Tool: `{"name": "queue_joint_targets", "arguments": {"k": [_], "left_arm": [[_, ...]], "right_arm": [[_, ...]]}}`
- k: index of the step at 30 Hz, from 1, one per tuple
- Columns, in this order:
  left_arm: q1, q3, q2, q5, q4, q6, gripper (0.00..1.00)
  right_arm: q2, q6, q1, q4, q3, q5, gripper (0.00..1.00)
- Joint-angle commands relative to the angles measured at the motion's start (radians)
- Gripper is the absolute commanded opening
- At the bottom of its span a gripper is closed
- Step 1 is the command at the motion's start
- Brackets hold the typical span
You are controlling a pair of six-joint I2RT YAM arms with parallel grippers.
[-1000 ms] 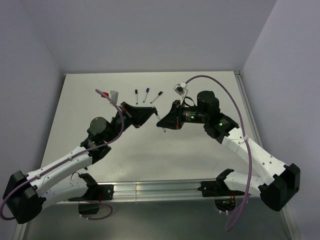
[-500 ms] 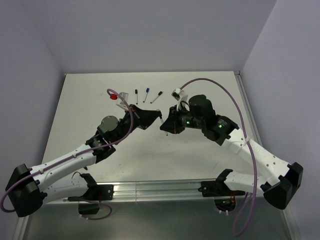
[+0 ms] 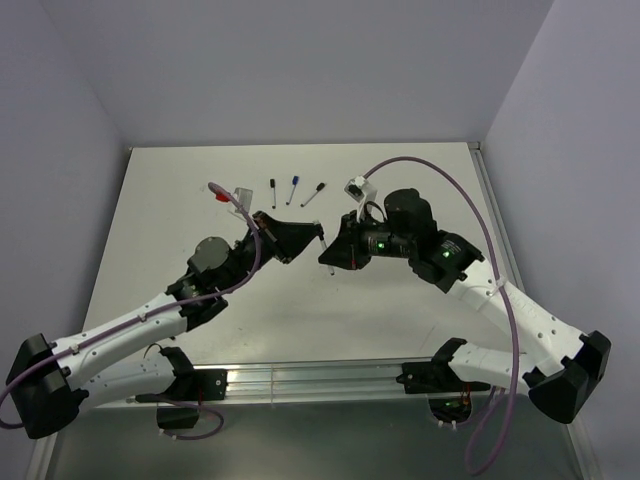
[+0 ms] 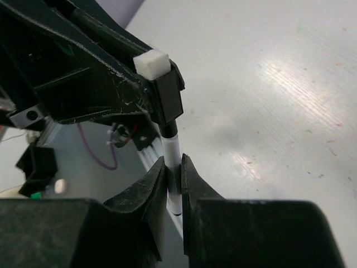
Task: Insert the pens into the pen caps
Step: Press the pen cap onto the pen.
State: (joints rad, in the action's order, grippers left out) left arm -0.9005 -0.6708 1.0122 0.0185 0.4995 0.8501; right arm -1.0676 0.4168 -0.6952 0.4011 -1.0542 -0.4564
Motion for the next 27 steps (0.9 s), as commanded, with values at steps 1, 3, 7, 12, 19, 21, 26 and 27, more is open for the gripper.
{"name": "queue_joint_targets", "arguments": {"k": [1,3,7,12,19,21,26,27], "left_arm": [[-0.117,0.073,-0.032,-0.419,-0.121,-0.005,0.00],[-0.117,0.086,-0.044,-0.451,-0.090,-0.011,0.00],[-0.117,0.102,-0.075,-0.482,-0.069,-0.019,0.00],[-0.117,0.119,-0.093,-0.528,-0.039,-0.014,0.00],[-0.133,0.123,-0.104,-0.520,-0.044,-0.028,0.00],[-0.144,0.117,-0.101,-0.516,-0.044,-0.037,0.00],[-0.155,0.094,-0.101,-0.459,-0.087,-0.051,0.00],[-0.155,0.077,-0.104,-0.441,-0.105,-0.063,0.00]], "right_arm": [[0.041,0.097,0.092,-0.524,-0.046,0.061,0.00],[0.054,0.117,0.105,-0.554,-0.030,0.010,0.00],[0.072,0.183,0.149,-0.637,-0.007,-0.060,0.00],[0.078,0.302,0.227,-0.755,0.025,-0.186,0.00],[0.028,0.453,0.269,-0.932,0.028,-0.336,0.00],[0.009,0.497,0.269,-0.959,0.023,-0.372,0.00],[-0.025,0.491,0.260,-0.927,0.005,-0.413,0.00],[-0.029,0.456,0.252,-0.906,-0.003,-0.415,0.00]]}}
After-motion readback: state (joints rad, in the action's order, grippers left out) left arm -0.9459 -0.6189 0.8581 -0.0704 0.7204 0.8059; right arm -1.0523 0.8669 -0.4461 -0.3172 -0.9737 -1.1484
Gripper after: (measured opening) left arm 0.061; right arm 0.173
